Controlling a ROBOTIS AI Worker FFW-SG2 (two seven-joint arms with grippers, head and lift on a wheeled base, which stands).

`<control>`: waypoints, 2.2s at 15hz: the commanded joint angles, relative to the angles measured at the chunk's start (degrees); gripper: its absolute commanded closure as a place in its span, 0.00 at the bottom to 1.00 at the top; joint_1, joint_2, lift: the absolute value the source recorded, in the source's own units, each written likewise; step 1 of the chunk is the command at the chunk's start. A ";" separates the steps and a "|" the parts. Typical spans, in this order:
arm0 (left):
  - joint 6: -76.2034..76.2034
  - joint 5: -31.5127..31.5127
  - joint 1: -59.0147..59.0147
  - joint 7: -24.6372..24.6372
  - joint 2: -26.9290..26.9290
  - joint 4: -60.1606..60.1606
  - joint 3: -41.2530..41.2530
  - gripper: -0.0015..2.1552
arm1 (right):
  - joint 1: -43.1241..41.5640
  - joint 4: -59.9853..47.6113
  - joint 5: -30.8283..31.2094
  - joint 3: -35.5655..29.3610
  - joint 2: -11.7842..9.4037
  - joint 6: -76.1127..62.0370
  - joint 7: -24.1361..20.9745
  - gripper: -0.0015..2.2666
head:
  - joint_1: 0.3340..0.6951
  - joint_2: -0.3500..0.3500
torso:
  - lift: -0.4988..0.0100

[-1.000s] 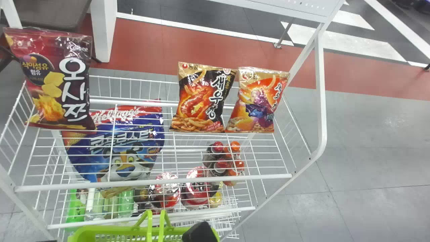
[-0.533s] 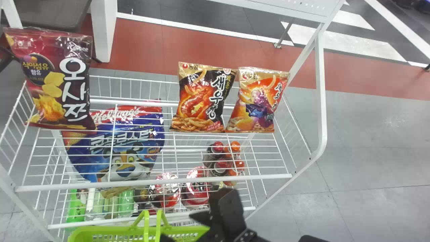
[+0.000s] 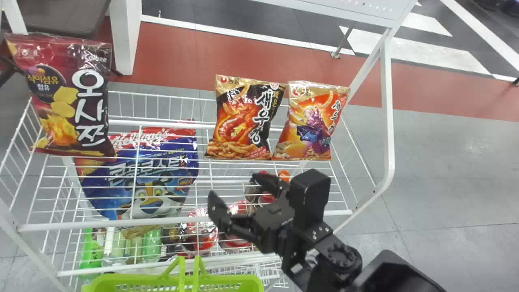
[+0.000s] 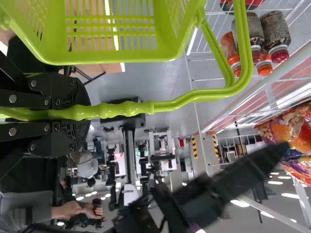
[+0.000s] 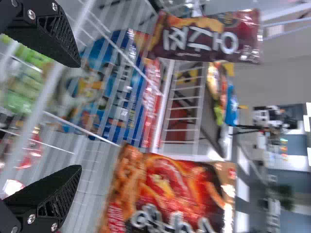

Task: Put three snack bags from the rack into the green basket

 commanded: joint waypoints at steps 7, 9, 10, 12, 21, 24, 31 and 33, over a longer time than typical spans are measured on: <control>0.45 -1.20 -1.25 0.28 -0.15 0.01 -2.01 0.87 | -14.15 15.41 4.88 1.60 5.09 -6.15 -4.39 0.06 | 1.00 0.00 | 0.98; 0.98 -1.20 -1.25 0.54 -0.15 -0.25 -2.19 0.87 | -16.17 17.52 5.76 2.92 5.17 -6.50 -6.41 0.06 | 1.00 0.00 | 0.98; 1.15 -1.20 -1.25 0.72 -0.15 -0.34 -2.19 0.87 | -16.96 18.40 6.03 3.53 5.17 -6.86 -7.55 0.06 | 1.00 0.00 | 0.98; 1.51 -1.29 -1.25 1.42 -0.15 -0.52 -2.45 0.87 | -19.68 21.21 6.03 4.68 5.35 -6.86 -7.73 0.07 | 1.00 0.00 | 0.98; 1.86 -1.99 -1.34 1.95 -0.15 -0.52 -2.63 0.87 | -25.22 25.16 -0.65 3.53 6.58 1.58 -3.86 0.60 | 1.00 0.00 | 0.98; 1.86 -1.99 -1.25 1.86 -0.15 -0.43 -2.54 0.87 | -23.29 22.18 -0.65 3.45 6.58 0.53 -3.59 0.79 | 1.00 0.00 | 0.98; -0.78 -1.99 -0.90 1.77 -0.15 -0.43 -2.10 0.87 | -12.39 8.11 -2.50 -2.00 4.91 1.93 -2.98 0.79 | 1.00 0.01 | 0.98; -1.13 -1.99 -0.90 1.69 -0.15 -0.43 -2.10 0.87 | -7.29 3.19 -5.05 -5.70 4.21 4.22 -2.10 0.79 | 1.00 0.00 | 0.98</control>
